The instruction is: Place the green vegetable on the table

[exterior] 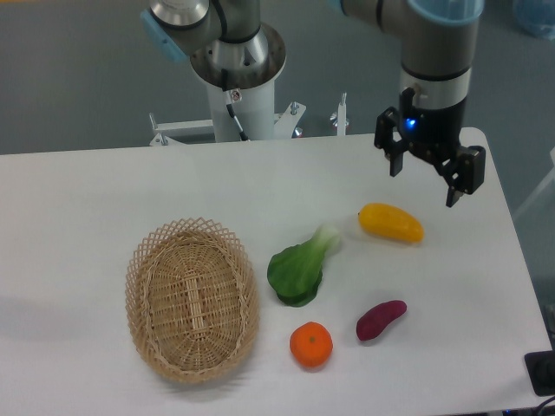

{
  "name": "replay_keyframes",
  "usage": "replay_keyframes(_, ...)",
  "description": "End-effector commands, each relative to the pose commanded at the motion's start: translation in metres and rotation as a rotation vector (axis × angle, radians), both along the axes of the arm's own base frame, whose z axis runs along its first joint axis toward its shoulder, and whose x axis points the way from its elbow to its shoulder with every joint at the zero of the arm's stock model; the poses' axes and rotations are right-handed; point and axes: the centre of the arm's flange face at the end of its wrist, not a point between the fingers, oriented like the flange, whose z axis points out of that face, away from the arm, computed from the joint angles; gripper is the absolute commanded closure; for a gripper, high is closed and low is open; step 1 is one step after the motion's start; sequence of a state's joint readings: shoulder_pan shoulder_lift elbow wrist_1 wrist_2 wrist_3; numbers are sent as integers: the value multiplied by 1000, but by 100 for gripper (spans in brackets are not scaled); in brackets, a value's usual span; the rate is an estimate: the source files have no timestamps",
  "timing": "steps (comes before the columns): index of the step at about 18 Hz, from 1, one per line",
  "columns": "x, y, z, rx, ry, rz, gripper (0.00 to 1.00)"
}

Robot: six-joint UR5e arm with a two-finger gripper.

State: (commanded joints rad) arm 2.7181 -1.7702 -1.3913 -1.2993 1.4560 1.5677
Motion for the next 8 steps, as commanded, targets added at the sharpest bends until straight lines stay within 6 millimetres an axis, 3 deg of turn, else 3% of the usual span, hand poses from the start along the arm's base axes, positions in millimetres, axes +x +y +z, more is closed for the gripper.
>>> replay_keyframes(8,-1,-1,0,17,-3,0,0)
